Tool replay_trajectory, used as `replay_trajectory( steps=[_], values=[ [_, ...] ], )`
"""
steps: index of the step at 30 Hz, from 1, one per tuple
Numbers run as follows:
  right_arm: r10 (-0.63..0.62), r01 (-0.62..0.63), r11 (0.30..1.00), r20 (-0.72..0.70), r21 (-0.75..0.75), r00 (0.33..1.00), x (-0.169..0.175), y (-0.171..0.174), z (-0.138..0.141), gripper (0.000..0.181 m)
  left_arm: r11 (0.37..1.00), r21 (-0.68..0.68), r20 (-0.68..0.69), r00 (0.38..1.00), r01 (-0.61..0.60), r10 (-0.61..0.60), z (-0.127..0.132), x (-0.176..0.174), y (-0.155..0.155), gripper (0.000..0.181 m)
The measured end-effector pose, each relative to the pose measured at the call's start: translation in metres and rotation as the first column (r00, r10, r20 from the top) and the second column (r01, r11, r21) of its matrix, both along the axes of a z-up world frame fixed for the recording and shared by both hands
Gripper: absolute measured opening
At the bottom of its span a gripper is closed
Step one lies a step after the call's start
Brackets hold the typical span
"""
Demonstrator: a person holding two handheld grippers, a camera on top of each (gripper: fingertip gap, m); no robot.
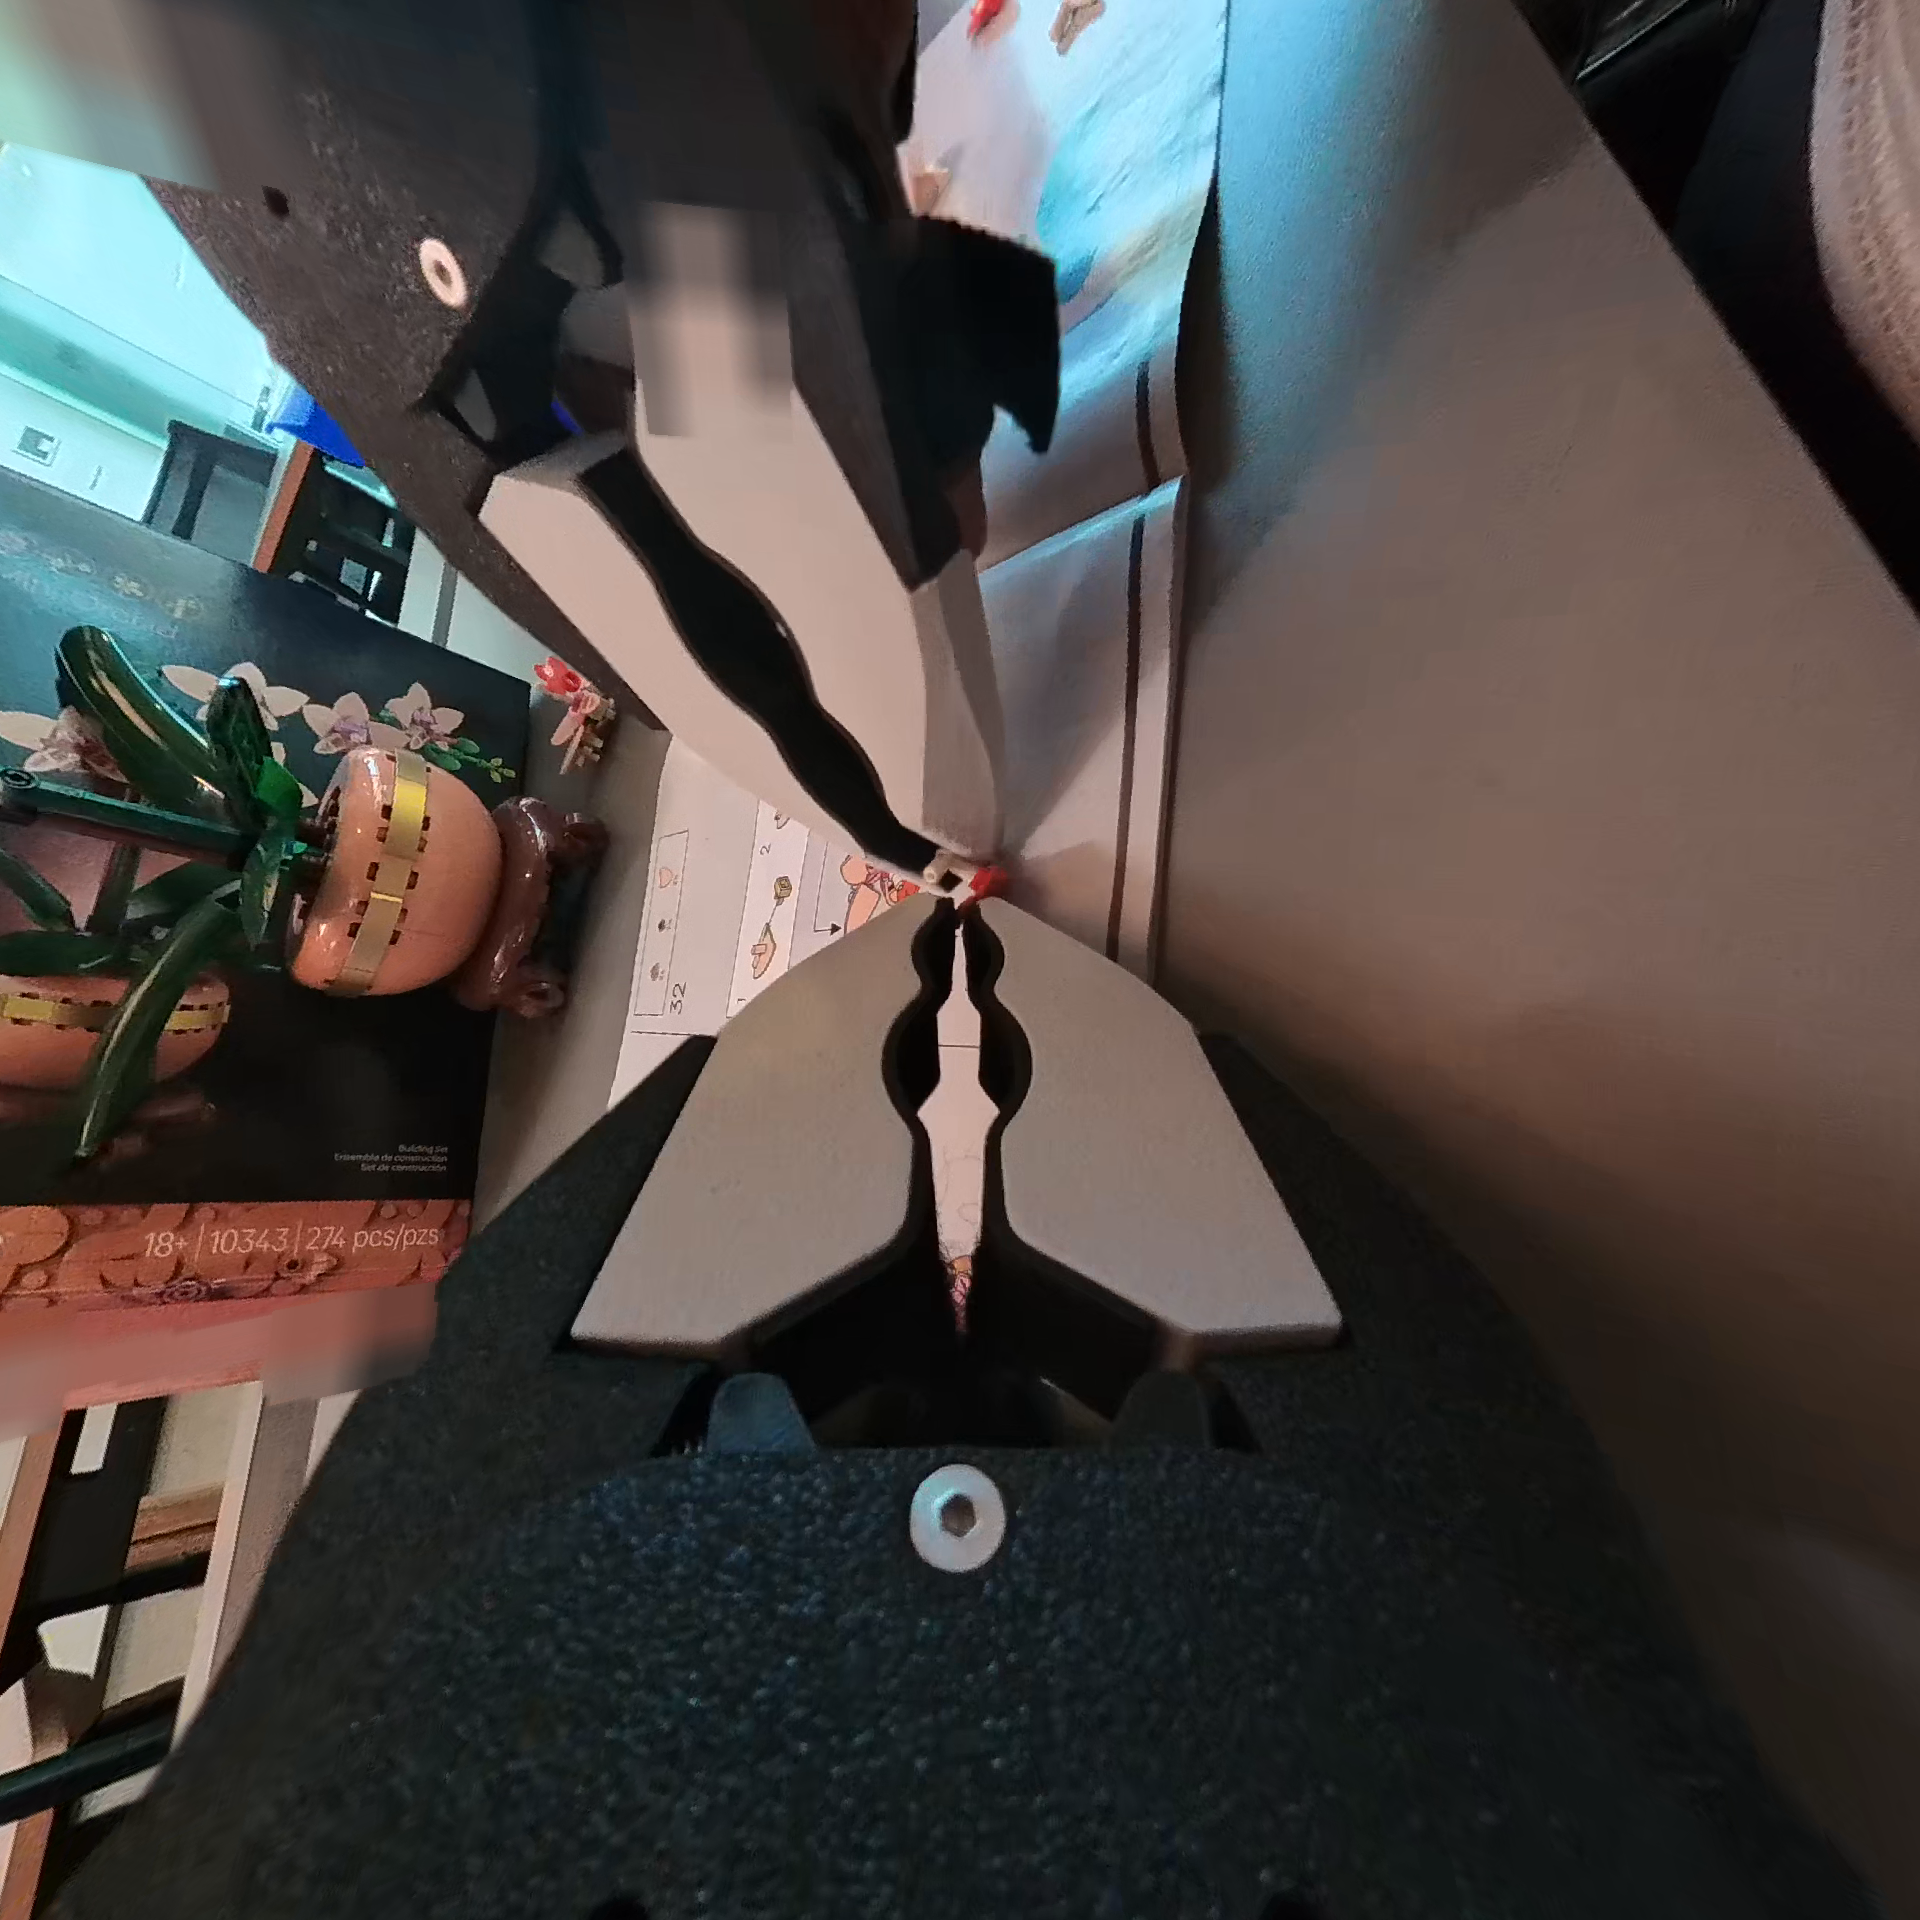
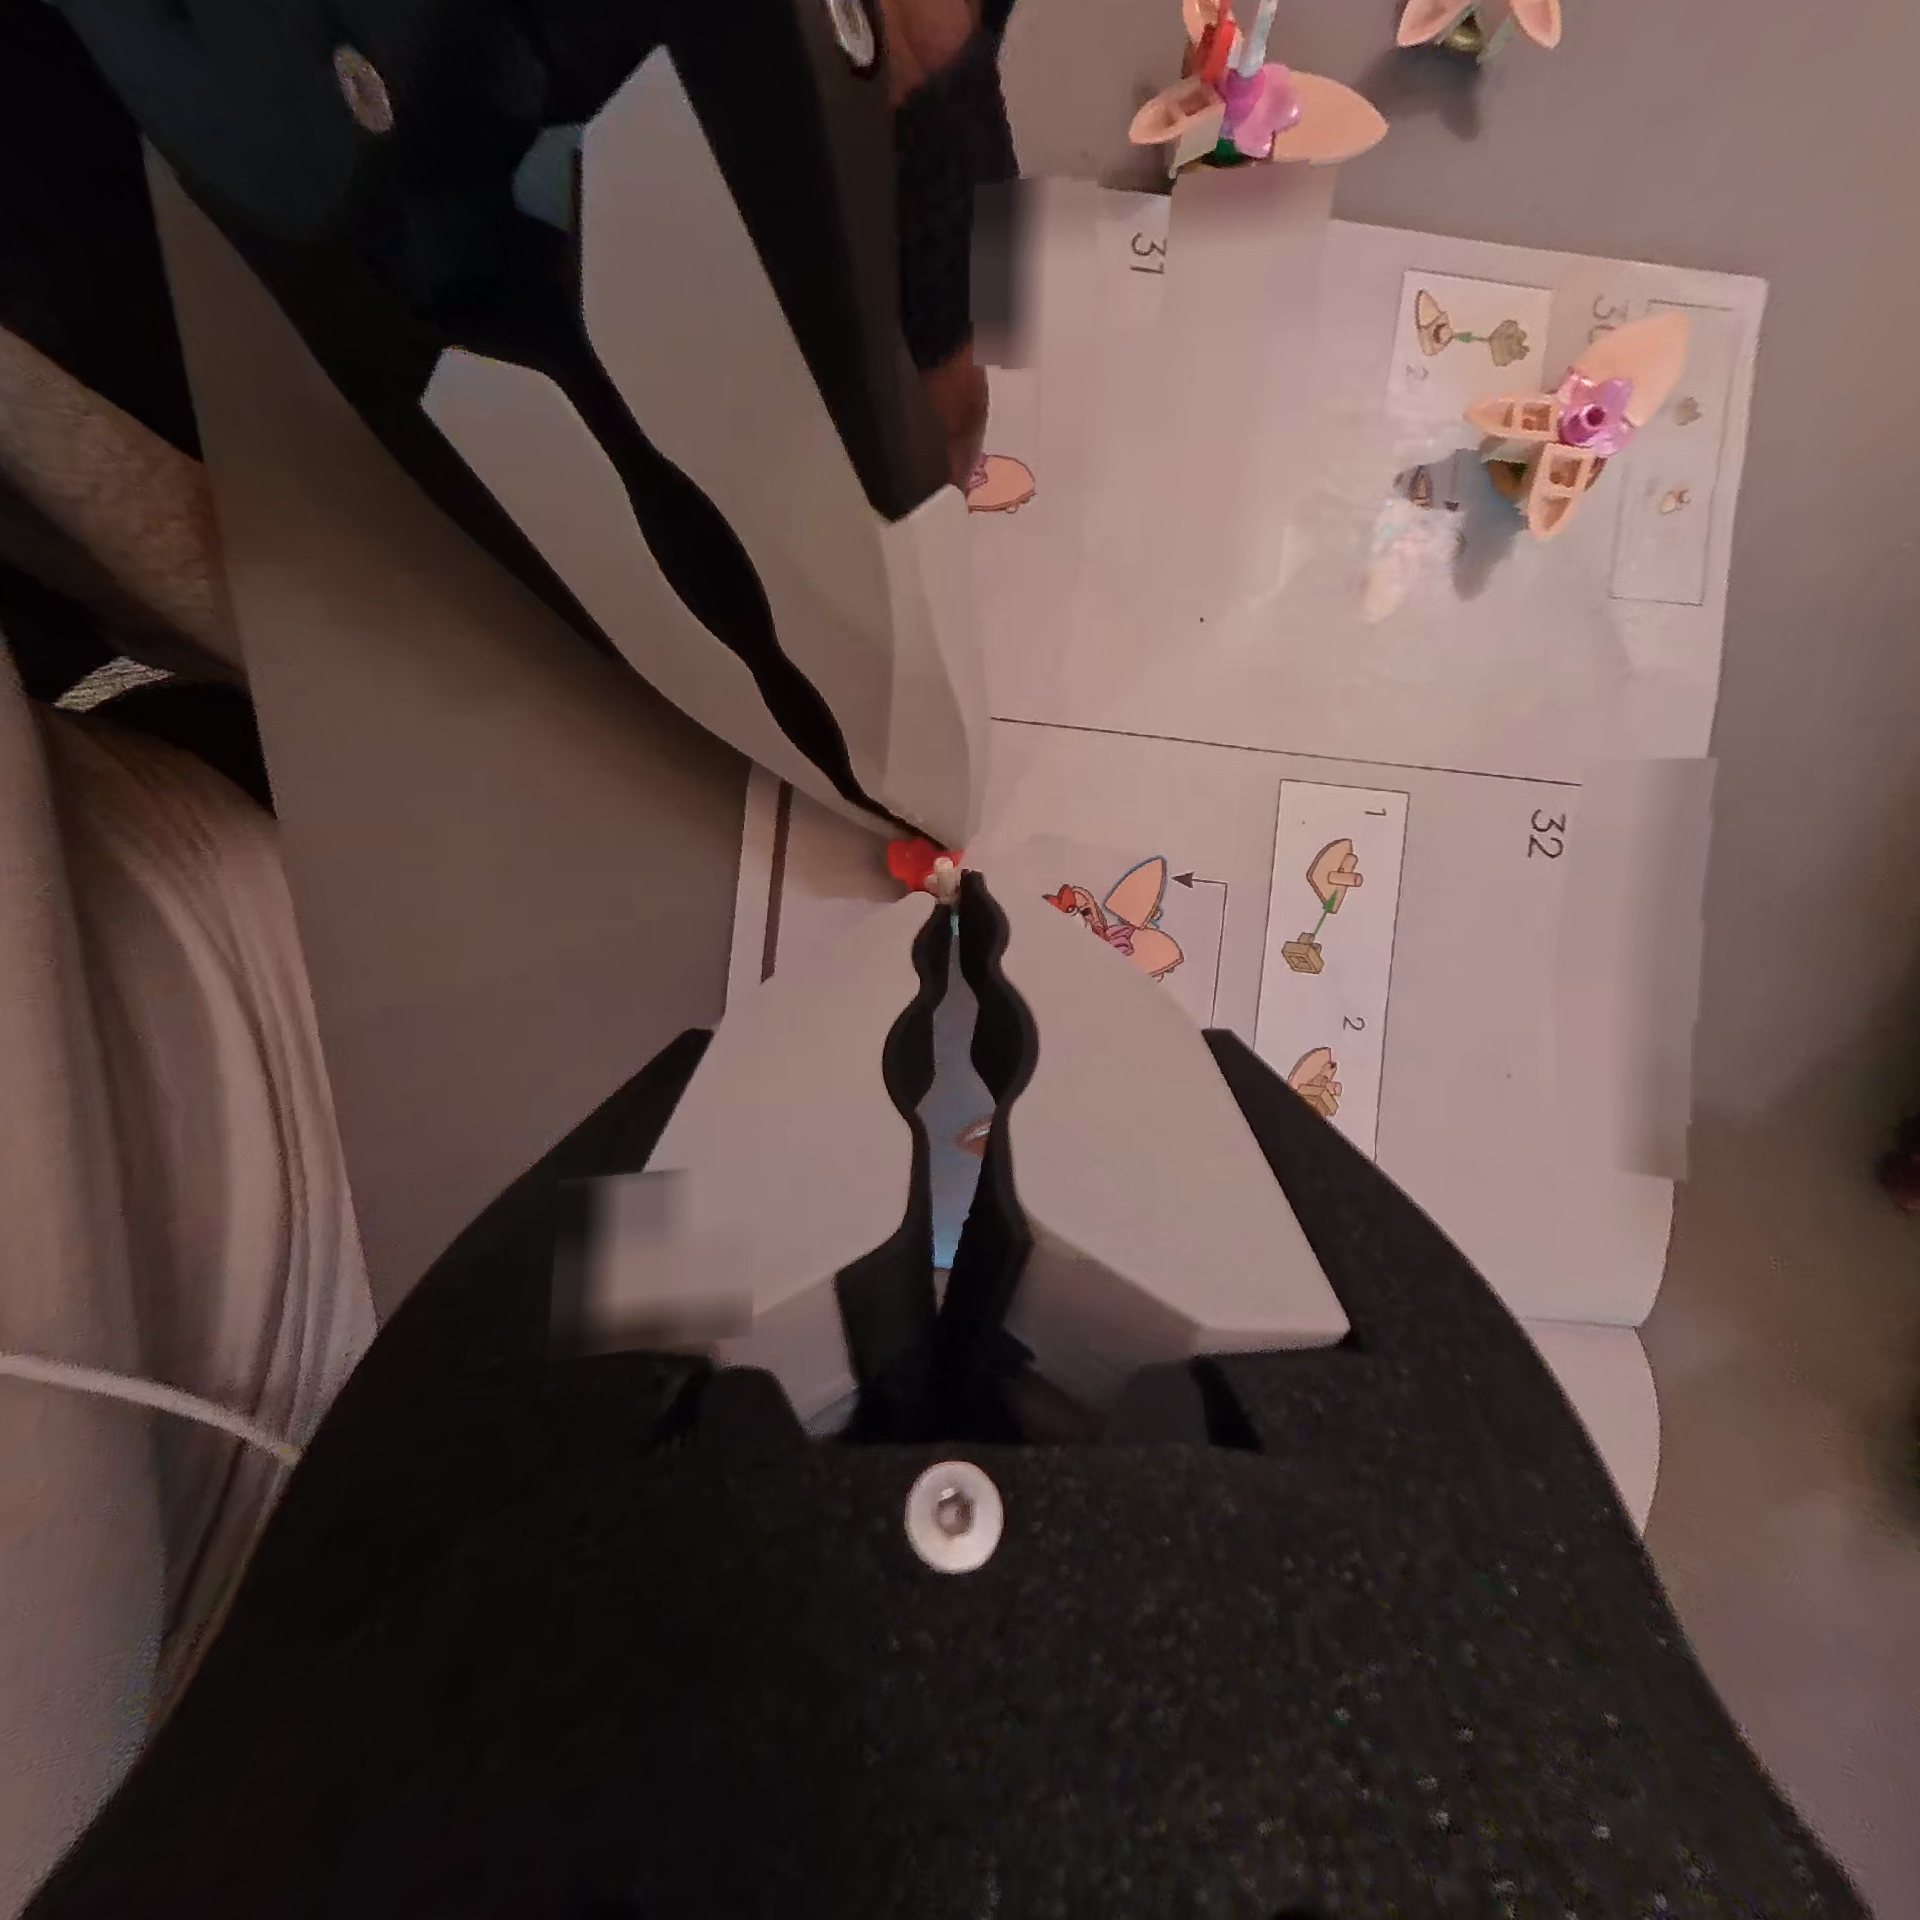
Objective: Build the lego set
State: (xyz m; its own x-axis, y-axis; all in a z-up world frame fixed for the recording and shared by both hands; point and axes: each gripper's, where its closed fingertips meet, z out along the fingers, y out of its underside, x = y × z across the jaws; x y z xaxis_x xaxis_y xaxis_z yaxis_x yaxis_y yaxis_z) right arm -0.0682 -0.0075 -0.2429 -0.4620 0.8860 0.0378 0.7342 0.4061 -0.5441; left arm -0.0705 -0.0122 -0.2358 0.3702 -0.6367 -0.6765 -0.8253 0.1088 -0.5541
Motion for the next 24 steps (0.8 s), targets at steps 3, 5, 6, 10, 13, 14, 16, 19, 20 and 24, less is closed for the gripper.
replay_trajectory(
  steps=[3, 5, 6, 10, 13, 14, 16, 19, 20, 24],
  values=[
    [-0.026, 0.026, 1.0, -0.016, 0.006, 1.0, 0.0, -0.0001, 0.0002, 0.002, 1.0, -0.003, 0.003, 1.0, -0.005, 0.005, 0.0, 0.0, 0.0001, 0.001],
    [-0.035, 0.035, 0.999, -0.023, 0.0, 0.999, 0.0003, -0.001, 0.0004, 0.002, 1.0, -0.001, 0.002, 1.0, -0.005, 0.005, 0.0002, 0.0001, 0.0001, 0.002],
    [-0.036, 0.036, 0.999, -0.024, 0.005, 0.999, 0.0006, -0.0014, 0.0004, 0.002, 1.0, 0.002, 0.001, 1.0, -0.005, 0.005, 0.0002, 0.0002, 0.0002, 0.002],
    [-0.009, 0.009, 0.997, -0.006, 0.077, 1.0, 0.0009, -0.0012, 0.0006, 0.002, 1.0, 0.007, -0.003, 1.0, -0.005, 0.005, 0.0003, 0.0003, 0.0001, 0.002],
    [0.02, -0.019, 0.993, -0.008, 0.117, 1.0, 0.0003, 0.0004, 0.0007, 0.003, 1.0, 0.013, -0.007, 1.0, -0.003, 0.003, 0.0004, 0.0001, 0.0001, 0.001],
    [0.016, -0.015, 0.993, -0.013, 0.114, 1.0, 0.0002, 0.0005, 0.0007, 0.003, 1.0, 0.02, -0.011, 1.0, -0.001, 0.001, 0.0005, 0.0002, 0.0001, 0.002],
    [0.008, -0.005, 0.995, -0.027, 0.099, 1.0, 0.0002, 0.0007, 0.0014, 0.003, 1.0, 0.029, -0.016, 1.0, 0.001, 0.0, 0.0007, 0.0003, 0.0001, 0.002],
    [-0.009, 0.011, 0.998, -0.036, 0.065, 0.999, 0.0001, 0.0025, 0.0019, 0.004, 0.999, 0.032, -0.018, 1.0, 0.003, -0.003, 0.0006, 0.0003, 0.0001, 0.001],
    [-0.013, 0.015, 0.998, -0.035, 0.058, 0.999, 0.0001, 0.0047, 0.0021, 0.005, 0.999, 0.032, -0.017, 1.0, 0.002, -0.001, 0.0007, 0.0001, 0.0003, 0.001],
    [-0.012, 0.011, 0.997, -0.012, -0.079, 1.0, 0.0026, 0.0019, 0.0039, 0.019, 0.999, 0.037, -0.001, 1.0, -0.005, 0.005, 0.0023, -0.0006, 0.0012, 0.001]
  ],
)
